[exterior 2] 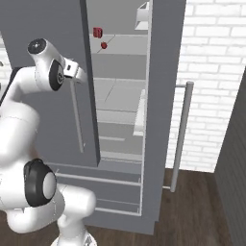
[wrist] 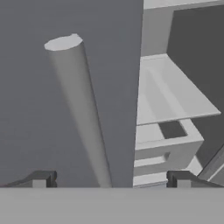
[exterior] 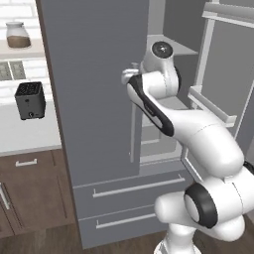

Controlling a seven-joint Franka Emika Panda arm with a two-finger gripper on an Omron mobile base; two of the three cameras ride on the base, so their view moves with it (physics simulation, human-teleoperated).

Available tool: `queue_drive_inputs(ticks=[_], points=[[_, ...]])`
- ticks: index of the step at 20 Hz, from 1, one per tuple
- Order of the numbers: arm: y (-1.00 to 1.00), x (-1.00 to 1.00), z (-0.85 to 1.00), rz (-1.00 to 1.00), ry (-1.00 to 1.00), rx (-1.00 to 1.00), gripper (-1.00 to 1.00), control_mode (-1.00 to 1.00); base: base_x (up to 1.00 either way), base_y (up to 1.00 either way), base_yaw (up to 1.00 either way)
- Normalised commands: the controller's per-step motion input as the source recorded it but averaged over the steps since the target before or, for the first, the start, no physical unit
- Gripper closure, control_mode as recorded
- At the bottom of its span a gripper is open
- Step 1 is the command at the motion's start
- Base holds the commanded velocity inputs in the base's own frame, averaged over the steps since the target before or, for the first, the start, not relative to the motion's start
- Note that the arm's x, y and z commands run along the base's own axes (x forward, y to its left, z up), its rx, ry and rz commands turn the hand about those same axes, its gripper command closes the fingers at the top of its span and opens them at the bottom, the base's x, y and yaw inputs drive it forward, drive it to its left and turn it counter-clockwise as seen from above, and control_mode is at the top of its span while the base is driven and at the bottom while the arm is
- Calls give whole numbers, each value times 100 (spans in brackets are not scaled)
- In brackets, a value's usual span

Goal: Take the strawberry from the fridge and place it on top of the pancake, located on the dining counter.

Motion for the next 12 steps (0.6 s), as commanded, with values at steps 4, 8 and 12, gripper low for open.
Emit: queue_drive_inputs(ticks=[4, 8, 12], points=[[1, 41, -17, 0, -13, 0, -100, -100, 0, 0, 0], [30, 64, -16, 0, -2, 0, -100, -100, 0, 0, 0], [36, 65, -13, 0, 0, -4, -100, -100, 0, 0, 0]])
